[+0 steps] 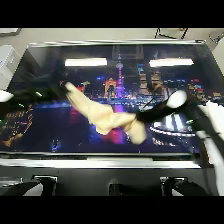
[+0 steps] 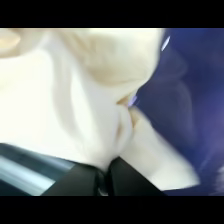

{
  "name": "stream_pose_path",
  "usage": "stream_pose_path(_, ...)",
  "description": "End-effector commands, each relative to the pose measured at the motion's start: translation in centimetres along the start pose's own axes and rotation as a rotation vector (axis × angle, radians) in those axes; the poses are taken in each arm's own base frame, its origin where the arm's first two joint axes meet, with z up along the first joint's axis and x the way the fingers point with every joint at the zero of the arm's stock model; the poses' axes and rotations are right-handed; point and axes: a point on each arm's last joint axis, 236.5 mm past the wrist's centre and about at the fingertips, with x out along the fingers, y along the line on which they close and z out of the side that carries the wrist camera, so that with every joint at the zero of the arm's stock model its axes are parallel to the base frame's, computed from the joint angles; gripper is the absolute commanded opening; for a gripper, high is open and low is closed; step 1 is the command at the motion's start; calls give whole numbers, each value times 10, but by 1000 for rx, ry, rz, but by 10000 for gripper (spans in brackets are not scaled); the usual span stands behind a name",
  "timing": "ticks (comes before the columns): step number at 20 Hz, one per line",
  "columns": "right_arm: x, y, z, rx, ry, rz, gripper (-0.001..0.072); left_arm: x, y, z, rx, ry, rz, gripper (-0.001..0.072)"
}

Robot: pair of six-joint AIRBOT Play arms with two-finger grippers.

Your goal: Fold the clothes and pants, and hang the long-sleeved shirts on hangers.

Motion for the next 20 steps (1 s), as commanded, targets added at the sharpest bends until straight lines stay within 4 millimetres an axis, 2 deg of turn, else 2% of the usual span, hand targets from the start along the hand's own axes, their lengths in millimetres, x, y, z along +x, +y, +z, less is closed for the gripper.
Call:
stream_pose_path(1, -199, -8, 83, -182, -515, -244, 34, -112, -153, 89, 375, -376, -95, 23)
stream_pose_path(2, -257, 12, 91, -224, -683, -255, 34, -147, -197, 96, 460, -476, -124, 23)
stream_pose_path(3, -301, 30, 88, -256, -803, -257, 35, -177, -231, 97, 521, -559, -148, 23)
stream_pose_path(4, -334, 45, 79, -279, -893, -250, 35, -204, -261, 92, 569, -632, -171, 23)
stream_pose_path(5, -353, 55, 65, -291, -937, -239, 35, -225, -279, 86, 599, -689, -185, 23)
stream_pose_path(6, -364, 61, 51, -302, -958, -236, 35, -240, -292, 77, 633, -723, -187, 23)
stream_pose_path(7, -372, 63, 41, -309, -972, -239, 35, -248, -298, 70, 660, -733, -176, 23)
stream_pose_path(9, -388, 70, 29, -321, -1021, -236, 35, -251, -291, 63, 639, -716, -129, 23)
stream_pose_path(11, -397, 74, 24, -328, -1052, -236, 35, -243, -273, 59, 607, -663, -62, 23)
stream_pose_path(13, -396, 70, 25, -324, -1049, -249, 35, -226, -247, 50, 612, -568, 21, 22)
stream_pose_path(15, -380, 62, 38, -311, -1000, -259, 35, -197, -196, 31, 524, -407, 115, 22)
stream_pose_path(16, -362, 55, 49, -303, -941, -261, 35, -177, -159, 14, 440, -300, 159, 22)
stream_pose_path(17, -331, 44, 61, -302, -837, -265, 36, -157, -124, -7, 369, -193, 190, 23)
stream_pose_path(18, -297, 33, 75, -300, -733, -261, 36, -135, -83, -33, 281, -87, 217, 22)
stream_pose_path(20, -209, 12, 105, -292, -528, -203, 36, -97, -6, -89, 74, 68, 266, 23)
